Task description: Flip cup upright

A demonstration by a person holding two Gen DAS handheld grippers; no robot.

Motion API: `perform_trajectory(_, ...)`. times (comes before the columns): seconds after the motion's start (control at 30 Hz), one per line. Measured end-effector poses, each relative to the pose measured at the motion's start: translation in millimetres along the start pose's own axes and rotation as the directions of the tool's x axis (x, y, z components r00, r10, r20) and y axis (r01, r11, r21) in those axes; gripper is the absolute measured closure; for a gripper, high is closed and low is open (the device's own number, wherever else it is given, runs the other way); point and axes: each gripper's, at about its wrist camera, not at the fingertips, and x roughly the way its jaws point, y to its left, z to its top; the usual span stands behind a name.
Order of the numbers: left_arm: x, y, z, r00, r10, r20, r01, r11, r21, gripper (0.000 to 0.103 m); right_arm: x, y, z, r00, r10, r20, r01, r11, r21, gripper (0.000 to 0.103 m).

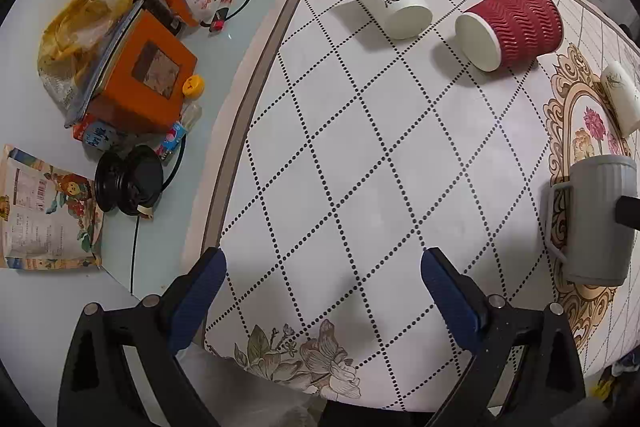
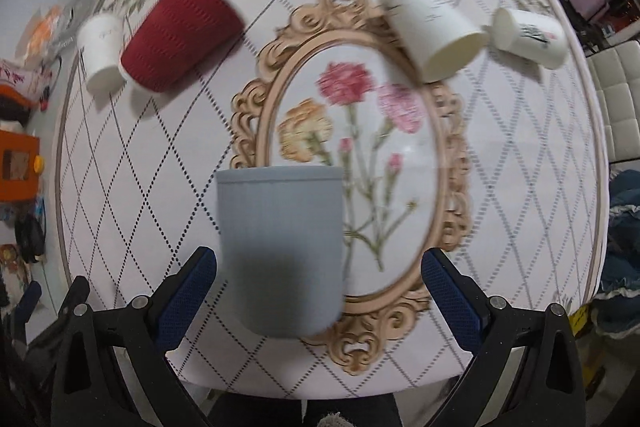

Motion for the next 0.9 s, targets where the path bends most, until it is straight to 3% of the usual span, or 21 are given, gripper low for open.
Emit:
perform_trajectory(0.1,3.0,2.4,0.3,1.000,-0.010,-0.010,0.010,1.000,0.001,0.003,15.3,10.8,4.0,0.999,0.012,-0.048,-0.012,1.000,-0.008,0.003)
perform_trajectory(0.3,8.0,2.1,-0.2,1.000,-0.016,-0.025,0.016,1.000,0.021,0.003,39.9,12.3,4.2,0.991,0.027,-0.131,-0.026,1.000,0.011,0.020)
perform_trajectory(0.7,14.9,-10.1,-2.2,0.998,-0.030,-0.057,0.033,0.998,0.055,0.003,36.2,1.6,-11.1,0.994,0.063,-0.089,-0.059,0.997,0.045,0.020)
perform_trajectory(0.9,19.2,-16.3,5.9,0.994,-0.078,-0.071,0.081,0.996,0.039,0.000,4.2,-22.0,-25.3,0.995,0.098,0.026,-0.100,0.991,0.086,0.020)
